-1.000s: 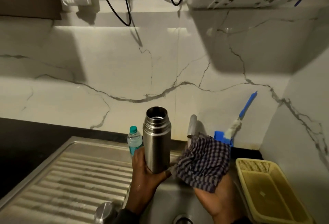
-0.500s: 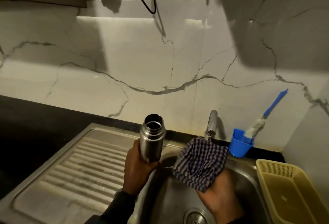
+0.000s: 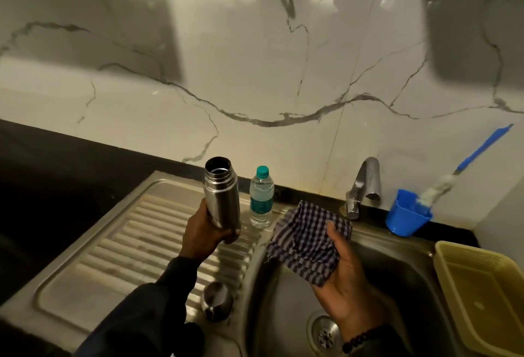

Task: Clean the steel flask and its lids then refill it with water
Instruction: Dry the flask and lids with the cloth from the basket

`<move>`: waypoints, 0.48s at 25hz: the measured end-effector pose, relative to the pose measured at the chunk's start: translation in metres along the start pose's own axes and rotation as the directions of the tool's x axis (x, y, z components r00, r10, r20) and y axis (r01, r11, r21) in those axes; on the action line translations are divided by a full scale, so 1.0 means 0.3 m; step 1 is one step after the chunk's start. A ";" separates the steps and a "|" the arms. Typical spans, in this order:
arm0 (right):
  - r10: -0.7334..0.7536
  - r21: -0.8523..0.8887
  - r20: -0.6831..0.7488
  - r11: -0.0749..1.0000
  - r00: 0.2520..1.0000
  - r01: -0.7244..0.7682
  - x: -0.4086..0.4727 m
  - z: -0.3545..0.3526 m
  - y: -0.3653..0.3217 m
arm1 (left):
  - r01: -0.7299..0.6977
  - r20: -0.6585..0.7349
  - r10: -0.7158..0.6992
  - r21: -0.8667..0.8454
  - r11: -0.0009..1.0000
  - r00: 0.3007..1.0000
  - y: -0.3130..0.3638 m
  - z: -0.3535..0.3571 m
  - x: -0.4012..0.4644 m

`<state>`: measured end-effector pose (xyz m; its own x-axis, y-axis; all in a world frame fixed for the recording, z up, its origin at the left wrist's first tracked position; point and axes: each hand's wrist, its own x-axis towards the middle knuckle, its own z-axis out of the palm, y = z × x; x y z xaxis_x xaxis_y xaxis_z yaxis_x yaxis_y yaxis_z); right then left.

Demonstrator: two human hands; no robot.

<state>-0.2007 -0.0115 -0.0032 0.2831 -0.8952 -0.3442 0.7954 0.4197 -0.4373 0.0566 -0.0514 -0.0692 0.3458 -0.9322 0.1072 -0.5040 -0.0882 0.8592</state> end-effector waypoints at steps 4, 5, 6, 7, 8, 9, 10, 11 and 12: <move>0.007 -0.062 -0.013 0.998 1.000 -0.008 0.029 0.004 0.034 | 0.013 0.052 -0.014 0.021 1.000 0.999 -0.060 0.005 0.025; 0.008 -0.067 -0.009 0.998 1.000 -0.009 0.033 0.005 0.042 | 0.019 0.064 -0.020 0.017 1.000 0.998 -0.074 0.009 0.028; 0.009 -0.074 -0.005 0.997 1.000 -0.010 0.036 0.006 0.050 | 0.023 0.076 -0.024 0.012 1.000 0.997 -0.087 0.013 0.029; 0.006 -0.079 -0.001 0.997 1.000 -0.006 0.040 0.006 0.057 | 0.028 0.087 -0.030 0.015 0.999 0.996 -0.101 0.016 0.029; -0.001 -0.083 -0.003 0.997 1.000 0.001 0.045 0.005 0.063 | 0.030 0.097 -0.032 0.023 0.999 0.995 -0.116 0.019 0.029; -0.007 -0.085 0.001 0.996 1.000 0.007 0.050 0.005 0.068 | 0.032 0.105 -0.035 0.031 0.999 0.994 -0.131 0.022 0.028; -0.008 -0.088 0.004 0.996 1.000 0.009 0.054 0.006 0.071 | 0.028 0.108 -0.032 0.038 0.999 0.994 -0.144 0.024 0.027; -0.005 -0.094 0.000 0.996 1.000 0.005 0.055 0.008 0.072 | 0.027 0.110 -0.032 0.043 0.999 0.993 -0.152 0.024 0.024; -0.004 -0.100 -0.005 0.995 1.000 0.003 0.057 0.011 0.074 | 0.026 0.113 -0.031 0.040 0.999 0.993 -0.157 0.024 0.025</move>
<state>-0.1764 -0.0182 -0.0160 0.2775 -0.8960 -0.3468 0.7389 0.4297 -0.5190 0.0772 -0.0568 -0.1125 0.2693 -0.9628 0.0234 -0.5264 -0.1268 0.8407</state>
